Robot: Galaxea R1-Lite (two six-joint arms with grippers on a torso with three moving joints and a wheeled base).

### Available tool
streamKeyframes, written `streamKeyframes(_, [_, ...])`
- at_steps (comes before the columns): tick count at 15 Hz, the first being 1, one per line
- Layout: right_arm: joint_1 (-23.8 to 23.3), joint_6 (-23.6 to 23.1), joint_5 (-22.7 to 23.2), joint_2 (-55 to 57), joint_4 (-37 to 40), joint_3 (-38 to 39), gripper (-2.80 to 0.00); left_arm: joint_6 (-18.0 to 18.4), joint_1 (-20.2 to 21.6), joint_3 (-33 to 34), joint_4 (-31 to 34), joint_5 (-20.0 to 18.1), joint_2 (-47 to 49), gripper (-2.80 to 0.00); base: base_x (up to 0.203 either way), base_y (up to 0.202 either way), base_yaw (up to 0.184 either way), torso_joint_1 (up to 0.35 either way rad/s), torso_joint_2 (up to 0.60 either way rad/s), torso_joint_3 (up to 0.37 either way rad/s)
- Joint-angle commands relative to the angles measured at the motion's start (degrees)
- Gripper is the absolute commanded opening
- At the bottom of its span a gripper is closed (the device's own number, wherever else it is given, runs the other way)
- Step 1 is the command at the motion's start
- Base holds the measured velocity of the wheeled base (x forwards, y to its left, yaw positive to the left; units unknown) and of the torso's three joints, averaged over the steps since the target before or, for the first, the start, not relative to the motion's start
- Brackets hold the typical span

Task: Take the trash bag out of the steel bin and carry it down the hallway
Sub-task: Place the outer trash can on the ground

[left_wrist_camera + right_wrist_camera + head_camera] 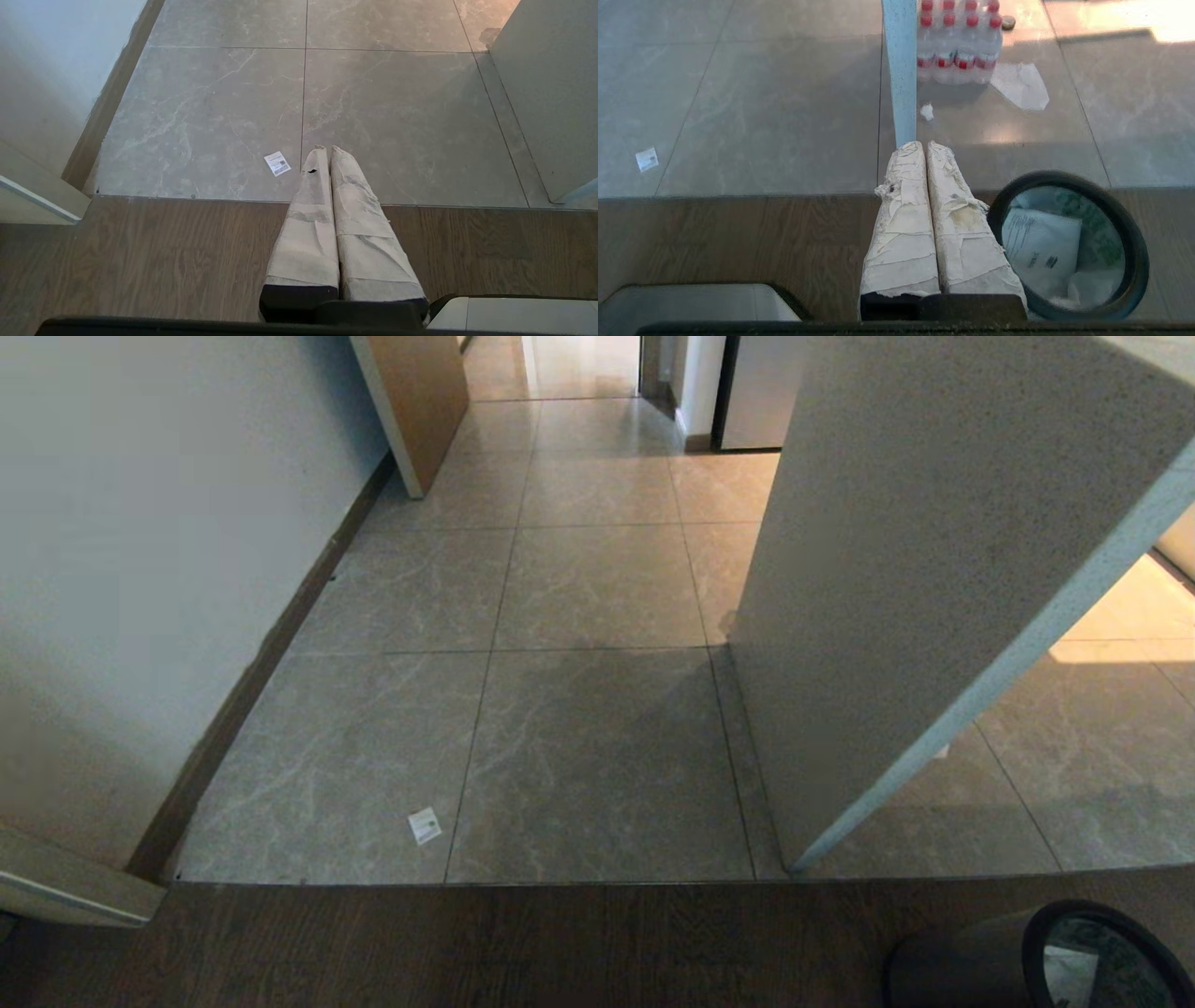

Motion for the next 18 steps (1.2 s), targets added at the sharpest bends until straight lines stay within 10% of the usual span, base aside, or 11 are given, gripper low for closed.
streamKeyframes(1, [0.0, 0.0, -0.1, 3.2, 2.0, -7.3, -2.80, 0.0, 0.0, -0.1, 0.0, 0.0, 0.0, -2.80, 0.000, 0.000, 0.000, 0.000, 0.00, 0.000])
streamKeyframes(5, [-1.2, 0.2, -4.3, 25.9, 27.3, -41.7, -2.80, 0.0, 0.0, 0.0, 0.0, 0.0, 0.0, -2.80, 0.000, 0.000, 0.000, 0.000, 0.00, 0.000])
streamKeyframes(9, [-3.0, 2.0, -14.1, 46.7, 44.9, -51.7, -2.80, 0.0, 0.0, 0.0, 0.0, 0.0, 0.0, -2.80, 0.000, 0.000, 0.000, 0.000, 0.00, 0.000])
streamKeyframes(12, [-11.6, 6.6, -15.9, 61.0, 43.6, -53.1, -2.80, 0.0, 0.0, 0.0, 0.0, 0.0, 0.0, -2.80, 0.000, 0.000, 0.000, 0.000, 0.00, 0.000])
streamKeyframes(18, [-31.5, 5.2, 0.2, 83.6, 20.0, -46.7, -2.80, 0.0, 0.0, 0.0, 0.0, 0.0, 0.0, -2.80, 0.000, 0.000, 0.000, 0.000, 0.00, 0.000])
